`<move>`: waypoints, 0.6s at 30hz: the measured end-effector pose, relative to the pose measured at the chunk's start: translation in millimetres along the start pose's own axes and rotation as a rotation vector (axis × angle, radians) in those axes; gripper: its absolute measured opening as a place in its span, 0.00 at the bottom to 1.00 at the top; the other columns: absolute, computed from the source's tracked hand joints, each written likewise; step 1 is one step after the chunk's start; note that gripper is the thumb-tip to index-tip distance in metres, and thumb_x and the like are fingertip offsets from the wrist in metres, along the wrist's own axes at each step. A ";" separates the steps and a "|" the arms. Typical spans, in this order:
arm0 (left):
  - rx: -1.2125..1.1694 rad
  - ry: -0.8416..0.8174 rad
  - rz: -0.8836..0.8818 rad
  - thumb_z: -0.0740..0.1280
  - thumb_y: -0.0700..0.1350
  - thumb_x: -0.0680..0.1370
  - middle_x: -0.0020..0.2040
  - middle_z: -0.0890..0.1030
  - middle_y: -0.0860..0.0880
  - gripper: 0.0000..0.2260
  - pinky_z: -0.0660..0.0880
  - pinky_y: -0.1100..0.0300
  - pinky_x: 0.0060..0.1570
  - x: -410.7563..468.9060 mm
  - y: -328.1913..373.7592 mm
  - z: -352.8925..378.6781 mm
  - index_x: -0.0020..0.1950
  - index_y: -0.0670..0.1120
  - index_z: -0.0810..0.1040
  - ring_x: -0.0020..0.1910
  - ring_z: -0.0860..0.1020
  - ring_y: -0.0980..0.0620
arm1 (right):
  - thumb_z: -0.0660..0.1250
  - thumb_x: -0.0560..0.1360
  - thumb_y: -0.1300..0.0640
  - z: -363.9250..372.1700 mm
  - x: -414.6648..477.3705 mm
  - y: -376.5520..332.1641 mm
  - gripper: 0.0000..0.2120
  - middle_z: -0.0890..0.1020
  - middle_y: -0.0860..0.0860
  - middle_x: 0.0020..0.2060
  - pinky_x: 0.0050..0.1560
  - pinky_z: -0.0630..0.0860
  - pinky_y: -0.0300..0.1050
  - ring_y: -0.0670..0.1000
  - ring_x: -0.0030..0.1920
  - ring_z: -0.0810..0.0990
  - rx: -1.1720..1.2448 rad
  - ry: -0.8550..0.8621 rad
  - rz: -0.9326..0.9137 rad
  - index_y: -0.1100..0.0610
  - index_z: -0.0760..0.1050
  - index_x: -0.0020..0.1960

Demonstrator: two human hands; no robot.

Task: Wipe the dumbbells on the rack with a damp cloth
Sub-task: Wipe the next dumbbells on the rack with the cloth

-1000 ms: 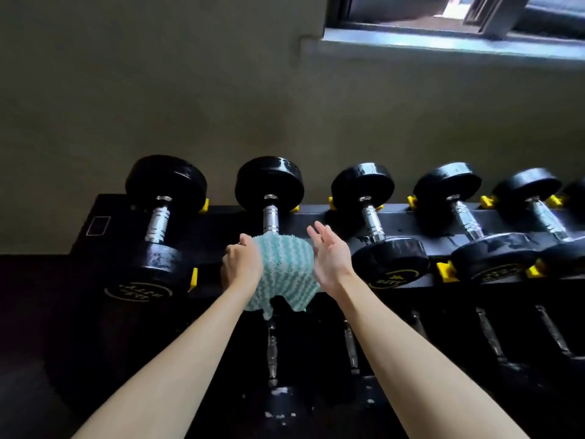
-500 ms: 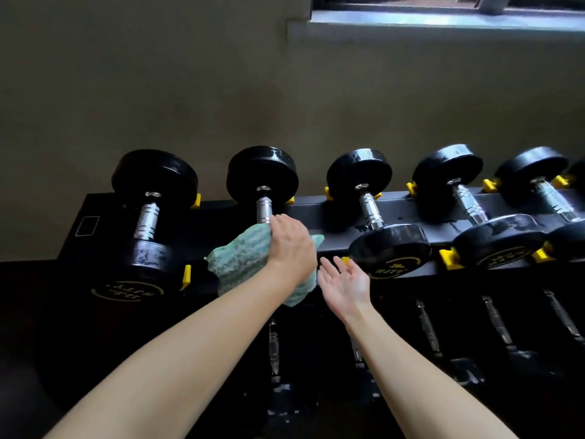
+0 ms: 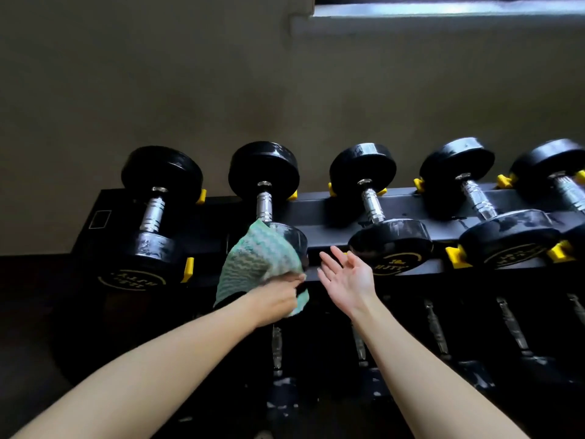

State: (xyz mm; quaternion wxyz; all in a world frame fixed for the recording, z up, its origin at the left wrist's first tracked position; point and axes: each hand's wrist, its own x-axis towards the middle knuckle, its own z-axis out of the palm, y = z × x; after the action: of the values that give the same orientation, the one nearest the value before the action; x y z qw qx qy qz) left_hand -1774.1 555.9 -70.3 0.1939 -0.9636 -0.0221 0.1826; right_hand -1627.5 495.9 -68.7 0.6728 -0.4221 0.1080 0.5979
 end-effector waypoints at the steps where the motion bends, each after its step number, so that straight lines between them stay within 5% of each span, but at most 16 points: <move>1: 0.015 0.034 -0.010 0.54 0.41 0.71 0.41 0.83 0.46 0.17 0.75 0.62 0.53 -14.1 -4.9 11.5 0.39 0.41 0.83 0.47 0.81 0.52 | 0.47 0.82 0.54 2.2 -3.3 0.7 0.22 0.63 0.62 0.72 0.75 0.52 0.52 0.58 0.75 0.55 -0.005 -0.005 0.013 0.60 0.61 0.73; 4: 0.034 0.092 -0.063 0.52 0.35 0.74 0.33 0.78 0.50 0.17 0.75 0.62 0.39 -49.4 -15.4 10.4 0.35 0.47 0.78 0.35 0.78 0.52 | 0.49 0.80 0.59 7.4 -11.6 6.7 0.21 0.66 0.61 0.71 0.73 0.54 0.52 0.57 0.74 0.59 -0.098 -0.021 0.049 0.60 0.63 0.72; 7: -0.271 0.388 -0.393 0.47 0.39 0.82 0.25 0.72 0.51 0.23 0.69 0.60 0.26 -59.1 -18.2 -21.9 0.32 0.47 0.74 0.24 0.72 0.51 | 0.50 0.74 0.68 9.8 -22.5 16.7 0.24 0.71 0.59 0.67 0.69 0.60 0.54 0.56 0.69 0.67 -0.271 -0.027 0.030 0.61 0.69 0.68; 11: -0.787 0.683 -0.781 0.46 0.54 0.80 0.39 0.76 0.44 0.24 0.72 0.52 0.38 -39.8 -9.6 -78.2 0.44 0.40 0.74 0.39 0.76 0.44 | 0.50 0.68 0.72 9.7 -40.0 16.1 0.23 0.78 0.58 0.49 0.54 0.73 0.50 0.57 0.54 0.76 -0.386 -0.062 -0.065 0.65 0.73 0.59; 15: -1.093 0.733 -0.945 0.52 0.51 0.82 0.45 0.71 0.46 0.14 0.64 0.55 0.41 -4.7 -9.7 -127.7 0.45 0.42 0.66 0.47 0.73 0.43 | 0.59 0.66 0.63 -1.1 -63.9 -22.3 0.18 0.81 0.56 0.43 0.44 0.76 0.45 0.55 0.43 0.79 -0.600 -0.342 -0.079 0.64 0.76 0.55; 18: -1.021 0.697 -0.955 0.53 0.55 0.78 0.52 0.70 0.46 0.16 0.63 0.56 0.46 21.0 -7.9 -136.4 0.50 0.42 0.67 0.54 0.69 0.48 | 0.64 0.71 0.67 -13.2 -67.2 -62.6 0.06 0.79 0.55 0.38 0.34 0.75 0.37 0.51 0.36 0.77 -0.906 -0.110 -0.333 0.63 0.76 0.47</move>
State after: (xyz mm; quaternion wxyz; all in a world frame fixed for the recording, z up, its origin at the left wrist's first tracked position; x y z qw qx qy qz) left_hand -1705.2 515.7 42.6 -0.2201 -0.8213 -0.4538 -0.2666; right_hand -1584.2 443.2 -5.7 0.5126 -0.6518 -0.2683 0.4903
